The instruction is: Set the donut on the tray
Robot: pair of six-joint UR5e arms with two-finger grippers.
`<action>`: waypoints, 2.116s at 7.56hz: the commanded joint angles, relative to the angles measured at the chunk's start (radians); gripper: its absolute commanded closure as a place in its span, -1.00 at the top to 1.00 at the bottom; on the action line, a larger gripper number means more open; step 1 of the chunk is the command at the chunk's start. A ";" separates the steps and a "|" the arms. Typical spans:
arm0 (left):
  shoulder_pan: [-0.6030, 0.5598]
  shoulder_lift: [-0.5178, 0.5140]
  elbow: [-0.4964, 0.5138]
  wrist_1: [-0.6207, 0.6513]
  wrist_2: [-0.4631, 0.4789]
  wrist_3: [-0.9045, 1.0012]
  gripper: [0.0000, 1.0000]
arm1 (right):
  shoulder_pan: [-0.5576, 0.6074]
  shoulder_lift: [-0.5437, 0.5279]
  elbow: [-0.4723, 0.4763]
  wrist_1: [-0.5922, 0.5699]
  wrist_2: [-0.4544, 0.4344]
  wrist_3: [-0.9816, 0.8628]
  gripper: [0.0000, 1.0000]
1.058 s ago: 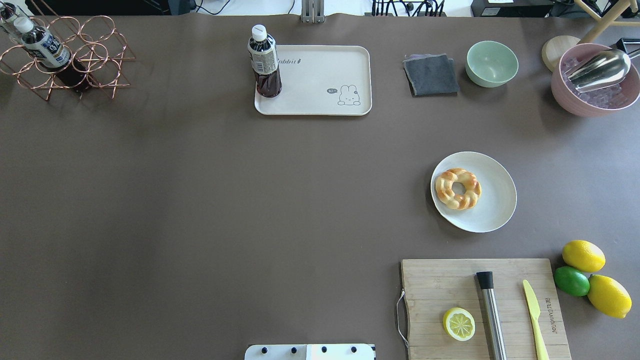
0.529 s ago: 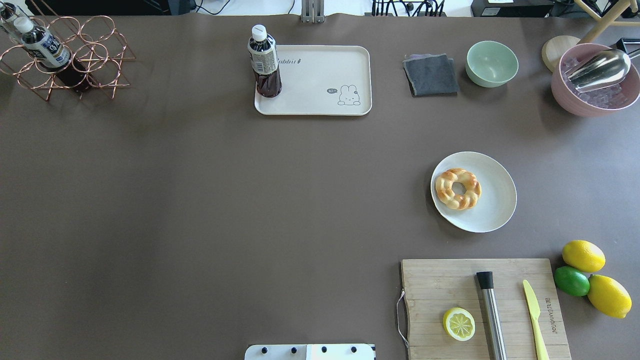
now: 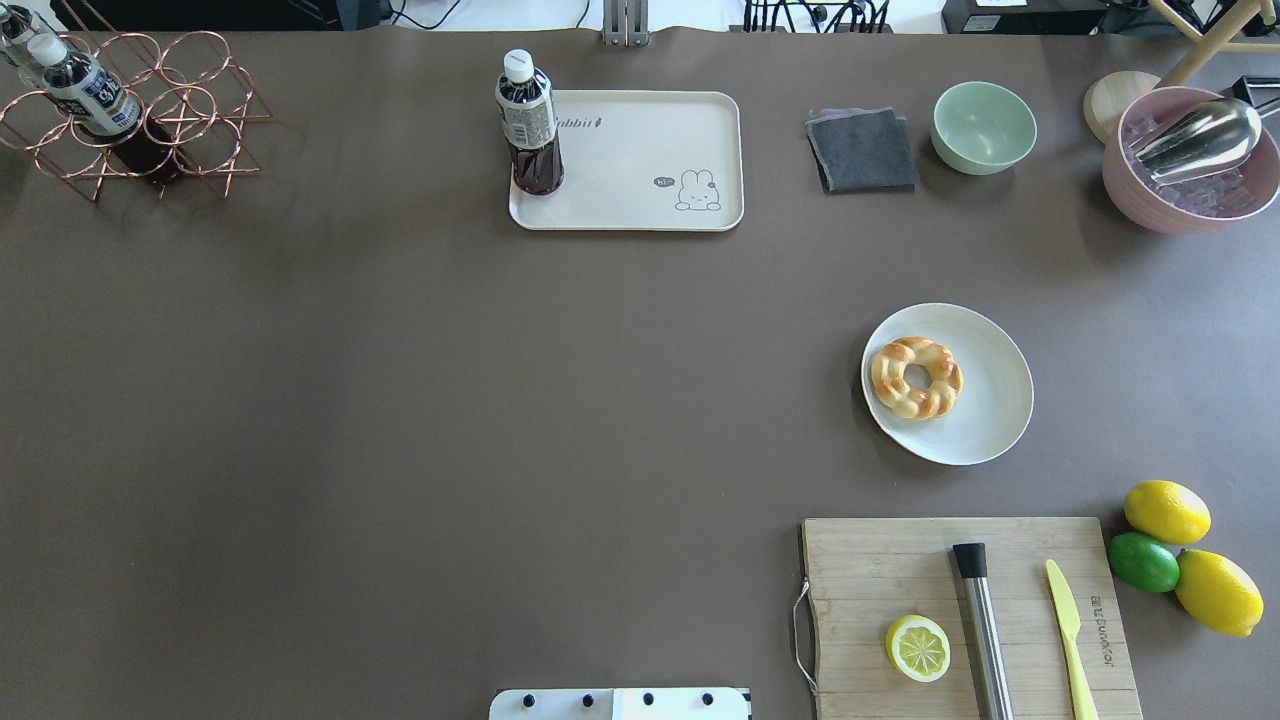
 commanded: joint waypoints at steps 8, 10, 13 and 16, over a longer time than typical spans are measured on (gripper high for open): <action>0.002 0.007 -0.001 0.000 0.001 -0.003 0.97 | -0.124 0.125 0.040 0.006 -0.037 0.245 1.00; 0.002 0.011 -0.001 0.000 0.003 -0.003 0.97 | -0.240 0.150 0.049 0.198 -0.064 0.532 1.00; 0.002 0.011 -0.001 0.000 0.003 -0.001 0.97 | -0.396 0.137 0.046 0.466 -0.127 0.864 1.00; 0.000 0.011 -0.001 0.000 0.003 -0.001 0.97 | -0.525 0.137 0.060 0.488 -0.166 0.972 1.00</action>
